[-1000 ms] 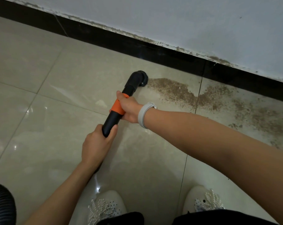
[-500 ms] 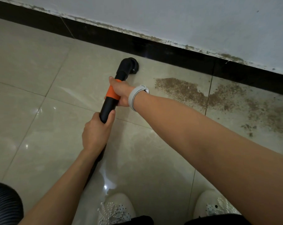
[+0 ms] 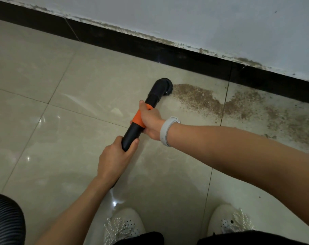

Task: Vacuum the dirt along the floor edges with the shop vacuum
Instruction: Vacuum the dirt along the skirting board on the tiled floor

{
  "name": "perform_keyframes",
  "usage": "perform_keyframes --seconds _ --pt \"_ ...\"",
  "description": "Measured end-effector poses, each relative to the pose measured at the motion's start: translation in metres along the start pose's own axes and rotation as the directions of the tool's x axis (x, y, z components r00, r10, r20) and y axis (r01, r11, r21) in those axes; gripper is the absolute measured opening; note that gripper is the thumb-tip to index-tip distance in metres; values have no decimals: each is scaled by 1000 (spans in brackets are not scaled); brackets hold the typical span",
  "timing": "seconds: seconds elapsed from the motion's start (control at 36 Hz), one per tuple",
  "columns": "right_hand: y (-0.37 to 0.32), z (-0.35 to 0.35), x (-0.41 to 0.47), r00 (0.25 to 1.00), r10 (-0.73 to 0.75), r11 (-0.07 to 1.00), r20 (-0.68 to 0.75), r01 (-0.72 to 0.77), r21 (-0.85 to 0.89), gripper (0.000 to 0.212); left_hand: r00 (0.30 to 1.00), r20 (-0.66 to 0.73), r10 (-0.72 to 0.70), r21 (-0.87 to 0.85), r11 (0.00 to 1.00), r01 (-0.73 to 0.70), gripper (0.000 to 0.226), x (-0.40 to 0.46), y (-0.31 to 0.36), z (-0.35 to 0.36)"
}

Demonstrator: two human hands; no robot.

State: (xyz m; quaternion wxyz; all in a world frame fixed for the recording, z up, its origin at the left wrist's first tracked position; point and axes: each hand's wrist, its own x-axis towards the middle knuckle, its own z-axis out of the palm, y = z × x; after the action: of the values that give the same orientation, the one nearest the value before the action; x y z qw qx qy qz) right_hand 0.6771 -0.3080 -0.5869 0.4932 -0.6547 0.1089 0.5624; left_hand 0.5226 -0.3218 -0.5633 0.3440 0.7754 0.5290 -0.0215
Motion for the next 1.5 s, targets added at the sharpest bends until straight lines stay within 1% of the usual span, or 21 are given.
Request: perform_keyframes --seconds 0.17,0.31,0.42,0.58,0.78,0.89,1.08,1.42,1.5 --pt "1 -20 -5 1000 2 1000 -16 -2 27 36 998 36 44 20 999 -45 37 -3 7 7" --pt "-21 -23 -10 1000 -25 999 -5 24 -21 38 999 48 22 -81 997 -18 40 8 18 13" --pt "-33 -26 -13 999 -36 999 -12 36 -17 38 998 53 44 -91 995 -39 41 16 27 16" --pt "-29 -40 -16 999 -34 999 -31 34 -5 37 995 76 68 -41 997 -65 42 13 33 21" --pt "-30 -61 -25 999 -18 997 -30 20 74 30 988 110 111 22 993 -114 39 12 44 25" --pt "-32 -77 -27 998 -17 988 -54 25 154 28 978 142 153 83 983 -166 41 14 56 27" --pt "-34 -103 -33 996 -9 968 -91 32 250 36 951 213 225 146 955 -259 41 17 78 31" --pt "-17 -119 -43 989 28 951 -146 18 307 29 922 285 263 146 938 -313 40 0 79 35" --pt "-8 -120 -45 986 42 949 -162 11 315 31 920 295 259 148 939 -311 40 -7 75 37"
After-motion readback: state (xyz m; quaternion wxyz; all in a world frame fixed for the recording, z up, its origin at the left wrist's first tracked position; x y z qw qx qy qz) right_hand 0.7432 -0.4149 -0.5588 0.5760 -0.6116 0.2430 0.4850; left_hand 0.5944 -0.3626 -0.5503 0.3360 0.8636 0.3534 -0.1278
